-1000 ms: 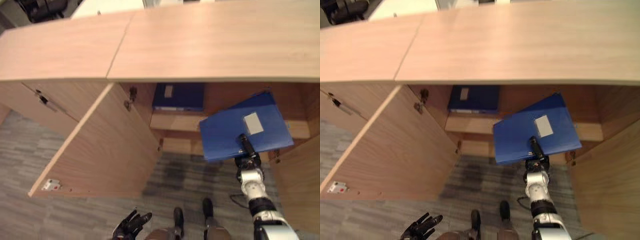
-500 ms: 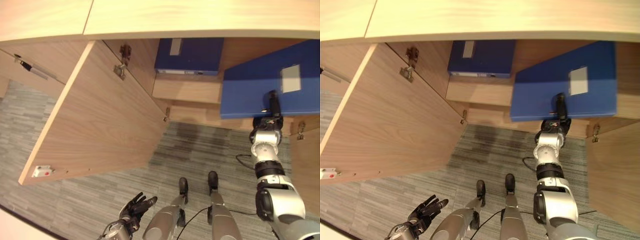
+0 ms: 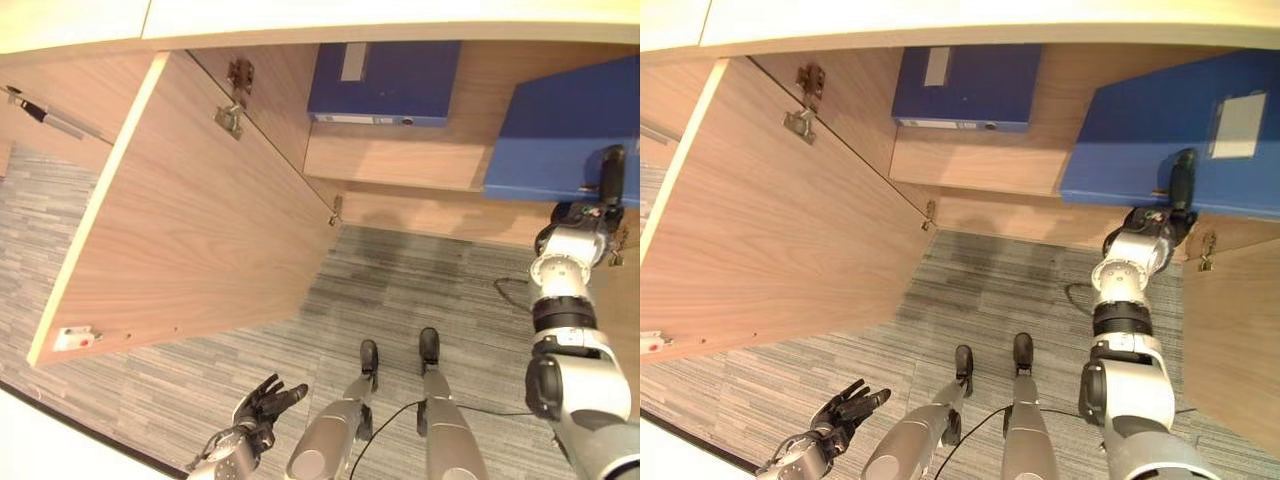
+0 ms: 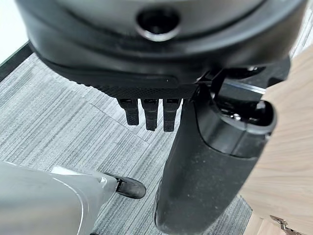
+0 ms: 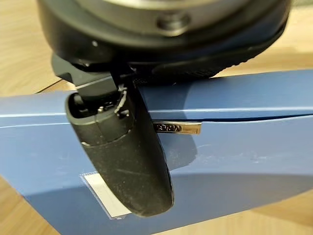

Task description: Put the empty folder in the office cabinet

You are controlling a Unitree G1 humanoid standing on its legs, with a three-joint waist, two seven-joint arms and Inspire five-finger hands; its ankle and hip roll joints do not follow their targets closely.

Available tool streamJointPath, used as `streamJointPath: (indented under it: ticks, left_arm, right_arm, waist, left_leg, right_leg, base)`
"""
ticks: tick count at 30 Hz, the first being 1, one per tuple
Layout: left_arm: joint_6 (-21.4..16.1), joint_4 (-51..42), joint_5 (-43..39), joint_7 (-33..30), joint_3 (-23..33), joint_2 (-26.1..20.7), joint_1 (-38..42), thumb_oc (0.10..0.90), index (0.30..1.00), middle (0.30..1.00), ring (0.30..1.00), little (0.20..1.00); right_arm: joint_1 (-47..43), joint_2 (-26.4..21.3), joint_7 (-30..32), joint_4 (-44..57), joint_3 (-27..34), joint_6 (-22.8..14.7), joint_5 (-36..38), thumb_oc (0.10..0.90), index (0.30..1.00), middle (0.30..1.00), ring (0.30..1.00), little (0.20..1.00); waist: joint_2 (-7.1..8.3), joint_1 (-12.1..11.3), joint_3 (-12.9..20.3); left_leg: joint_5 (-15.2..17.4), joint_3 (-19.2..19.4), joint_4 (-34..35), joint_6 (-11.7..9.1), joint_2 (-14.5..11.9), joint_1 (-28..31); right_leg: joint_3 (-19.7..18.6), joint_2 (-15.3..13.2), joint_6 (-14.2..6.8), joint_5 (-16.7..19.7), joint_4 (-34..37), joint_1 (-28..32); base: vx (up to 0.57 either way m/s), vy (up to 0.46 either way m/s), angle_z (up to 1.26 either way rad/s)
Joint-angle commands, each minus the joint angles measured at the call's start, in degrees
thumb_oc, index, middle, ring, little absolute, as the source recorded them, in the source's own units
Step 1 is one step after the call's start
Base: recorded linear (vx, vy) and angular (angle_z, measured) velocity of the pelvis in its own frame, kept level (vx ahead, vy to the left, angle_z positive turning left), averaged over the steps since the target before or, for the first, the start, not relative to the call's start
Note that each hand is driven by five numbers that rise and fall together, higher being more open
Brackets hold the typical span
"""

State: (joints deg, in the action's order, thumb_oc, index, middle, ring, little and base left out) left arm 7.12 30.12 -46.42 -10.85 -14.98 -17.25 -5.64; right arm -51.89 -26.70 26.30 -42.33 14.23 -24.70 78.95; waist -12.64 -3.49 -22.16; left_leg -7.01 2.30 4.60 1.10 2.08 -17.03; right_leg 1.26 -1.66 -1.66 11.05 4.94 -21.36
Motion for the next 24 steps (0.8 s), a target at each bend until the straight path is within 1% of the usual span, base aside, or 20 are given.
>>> streamJointPath:
  ticks: [1,3,5,6,7,8,10,11,13,15,19,24]
  left_arm:
    - [-1.4,1.1,2.0,-1.5,1.7,-5.9,-2.8,0.800,0.900,0.900,0.900,0.900]
    - [-1.5,1.4,2.1,-1.5,1.8,-6.0,-2.6,0.800,0.900,0.900,0.900,0.900]
    - [-2.0,1.7,2.4,-1.5,1.8,-7.0,-2.6,0.800,0.900,0.900,0.900,0.900]
    - [-2.1,1.6,2.4,-1.5,1.8,-7.1,-2.6,0.800,0.900,0.900,0.900,0.900]
    - [-2.2,1.5,2.5,-1.6,1.8,-7.4,-2.9,0.800,0.900,0.900,0.900,0.900]
    - [-2.2,1.6,2.6,-1.6,1.8,-7.6,-3.0,0.800,0.900,0.900,0.900,0.900]
    - [-2.3,1.8,3.0,-1.4,1.8,-8.2,-3.2,0.800,0.900,0.900,0.900,0.900]
    - [-2.3,1.9,3.1,-1.2,1.8,-8.4,-3.3,0.800,0.900,0.900,0.900,0.900]
    - [-2.2,2.1,3.3,-1.0,1.8,-8.7,-3.6,0.800,0.900,0.900,0.900,0.900]
    - [-2.6,3.3,4.0,-0.7,2.2,-9.4,-3.7,0.800,0.900,0.900,0.900,0.900]
    - [-3.1,4.1,4.5,-0.7,2.7,-9.7,-3.5,0.800,0.900,0.900,0.900,0.900]
    - [-3.7,4.2,4.4,-0.8,2.8,-10.1,-3.5,0.800,0.900,0.900,0.900,0.900]
  right_arm:
    - [-8.5,-8.2,-2.2,6.0,-3.9,-3.1,-3.9,0.400,0.300,0.300,0.300,0.300]
    - [-9.7,-9.2,-1.8,4.9,-4.2,-2.7,-4.0,0.400,0.300,0.300,0.300,0.300]
    - [-13.2,-12.1,0.1,1.3,-5.9,-0.8,-5.1,0.400,0.300,0.300,0.300,0.300]
    - [-14.2,-12.8,0.4,0.3,-6.2,-0.4,-5.1,0.400,0.300,0.300,0.300,0.300]
    - [-15.3,-13.8,1.1,-0.8,-6.6,0.3,-5.4,0.400,0.300,0.300,0.300,0.300]
    - [-16.4,-14.6,1.3,-1.8,-7.1,0.8,-5.4,0.400,0.300,0.300,0.300,0.300]
    - [-18.6,-16.7,1.7,-3.0,-8.8,2.1,-5.9,0.400,0.300,0.300,0.300,0.300]
    - [-19.2,-17.4,1.6,-3.5,-9.5,2.5,-6.2,0.400,0.300,0.300,0.300,0.300]
    - [-20.5,-17.9,1.6,-4.1,-10.3,2.7,-6.1,0.400,0.300,0.300,0.300,0.300]
    - [-23.0,-19.6,1.2,-5.4,-12.5,2.9,-5.9,0.400,0.300,0.300,0.300,0.300]
    - [-24.7,-20.2,1.2,-6.0,-13.8,3.1,-5.9,0.400,0.300,0.300,0.300,0.300]
    - [-28.9,-21.6,1.9,-6.5,-17.1,3.7,-6.9,0.400,0.300,0.300,0.300,0.300]
  waist:
    - [1.01,-0.2,2.7]
    - [0.99,-0.4,2.9]
    - [0.95,-0.8,3.2]
    - [0.87,-0.9,3.2]
    - [0.86,-1.1,3.5]
    - [0.71,-1.2,3.6]
    - [0.59,-1.4,4.0]
    - [0.56,-1.5,4.1]
    - [0.38,-1.6,4.3]
    - [0.23,-1.9,4.7]
    - [-0.03,-2.3,5.1]
    - [-0.45,-3.2,5.6]
  left_leg:
    - [1.9,-4.7,0.4,-1.7,2.3,-0.7]
    - [1.8,-4.6,0.4,-1.7,2.3,-1.2]
    - [2.2,-4.7,0.4,-1.8,2.4,-1.5]
    - [1.7,-4.6,0.4,-1.8,2.4,-2.0]
    - [2.1,-4.6,0.4,-1.8,2.5,-1.9]
    - [1.6,-4.6,0.4,-1.9,2.5,-2.4]
    - [2.0,-4.8,0.4,-2.0,2.6,-2.7]
    - [1.6,-4.7,0.4,-2.1,2.7,-3.0]
    - [2.0,-4.9,0.4,-2.2,2.7,-3.1]
    - [1.5,-5.1,0.4,-2.3,2.8,-4.0]
    - [1.9,-5.3,0.4,-2.4,3.0,-4.7]
    - [1.5,-5.7,0.4,-2.6,3.0,-5.6]
  right_leg:
    - [2.4,2.0,-0.8,-10.1,-5.6,1.1]
    - [2.3,2.0,-0.7,-10.2,-5.8,0.5]
    - [2.3,2.0,-0.7,-10.8,-6.6,-0.3]
    - [2.3,1.9,-0.7,-10.5,-6.8,-0.9]
    - [2.3,1.9,-0.6,-11.0,-7.0,-0.9]
    - [2.3,1.8,-0.6,-10.6,-7.1,-1.5]
    - [2.4,1.7,-0.5,-11.1,-7.4,-1.9]
    - [2.5,1.7,-0.5,-10.8,-7.4,-2.2]
    - [2.4,1.7,-0.5,-11.1,-7.4,-2.3]
    - [2.7,1.6,-0.5,-10.7,-7.4,-3.2]
    - [2.8,1.5,-0.6,-11.3,-8.0,-4.1]
    - [3.1,1.3,-0.5,-11.8,-9.3,-5.6]
  base:
    - [0.00,-0.055,-0.01]
    - [0.00,-0.015,0.00]
    - [0.00,-0.016,0.00]
    - [0.03,-0.022,0.00]
    - [0.00,0.000,0.00]
    - [0.00,0.000,0.00]
    - [0.00,0.000,0.00]
    - [0.00,0.000,0.00]
    - [0.02,-0.006,0.01]
    - [0.03,-0.020,0.06]
    - [0.02,-0.010,0.07]
    - [0.01,-0.001,0.00]
